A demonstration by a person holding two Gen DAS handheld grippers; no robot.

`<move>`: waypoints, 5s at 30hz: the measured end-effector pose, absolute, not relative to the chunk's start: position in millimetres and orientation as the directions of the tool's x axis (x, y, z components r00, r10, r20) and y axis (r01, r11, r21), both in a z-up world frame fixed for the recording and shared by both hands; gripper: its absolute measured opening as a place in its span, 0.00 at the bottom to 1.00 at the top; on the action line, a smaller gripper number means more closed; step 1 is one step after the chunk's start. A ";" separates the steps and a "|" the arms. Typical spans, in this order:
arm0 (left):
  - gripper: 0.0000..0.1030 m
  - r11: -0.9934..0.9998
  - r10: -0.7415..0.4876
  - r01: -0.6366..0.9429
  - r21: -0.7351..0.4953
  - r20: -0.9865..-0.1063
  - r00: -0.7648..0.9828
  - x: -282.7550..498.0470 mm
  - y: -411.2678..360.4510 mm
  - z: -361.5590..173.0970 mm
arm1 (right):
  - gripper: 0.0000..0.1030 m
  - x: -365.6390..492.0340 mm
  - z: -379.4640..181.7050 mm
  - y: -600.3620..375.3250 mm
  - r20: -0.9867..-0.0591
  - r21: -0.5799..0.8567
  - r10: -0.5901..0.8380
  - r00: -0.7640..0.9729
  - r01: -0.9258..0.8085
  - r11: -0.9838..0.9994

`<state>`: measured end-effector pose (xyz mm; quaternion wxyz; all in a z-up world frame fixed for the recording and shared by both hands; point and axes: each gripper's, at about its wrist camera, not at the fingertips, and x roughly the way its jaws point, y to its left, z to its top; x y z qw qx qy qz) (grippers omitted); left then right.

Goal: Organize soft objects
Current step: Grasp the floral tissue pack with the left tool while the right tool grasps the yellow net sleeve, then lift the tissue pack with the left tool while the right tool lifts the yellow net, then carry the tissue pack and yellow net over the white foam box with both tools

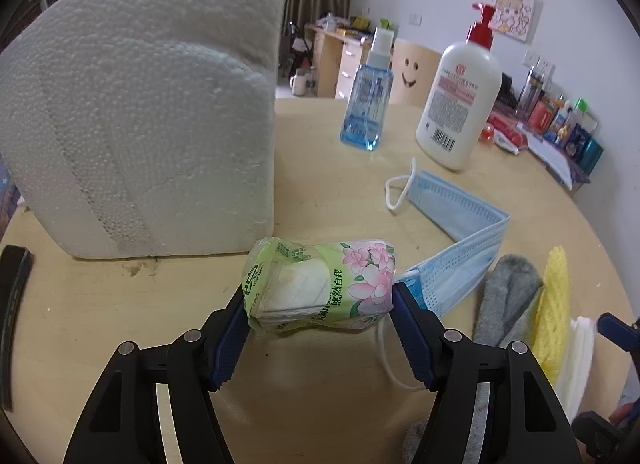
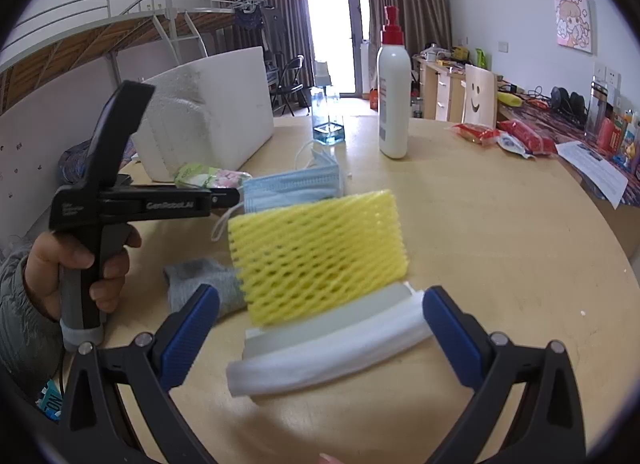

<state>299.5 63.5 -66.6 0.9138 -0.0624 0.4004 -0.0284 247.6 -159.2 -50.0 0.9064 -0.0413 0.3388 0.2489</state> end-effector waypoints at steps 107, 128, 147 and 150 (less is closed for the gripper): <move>0.29 0.997 0.076 -0.081 -0.008 -0.279 0.957 115.0 70.7 53.7 | 0.14 187.4 44.1 -168.3 -0.346 0.139 0.535 0.771 -0.521 0.842; 0.29 0.934 0.341 -0.356 -0.028 -0.228 0.912 59.0 106.6 61.4 | 0.14 168.5 56.2 -87.6 -0.263 0.120 0.739 0.620 -0.739 0.663; 0.29 0.966 0.247 -0.258 -0.013 -0.252 0.936 87.2 115.8 89.0 | 0.14 179.6 77.0 -75.9 -0.265 0.076 0.696 0.667 -0.705 0.705; 0.29 0.970 0.237 -0.244 0.001 -0.248 0.939 97.6 119.2 100.0 | 0.14 185.1 85.6 -71.3 -0.253 0.059 0.692 0.677 -0.703 0.709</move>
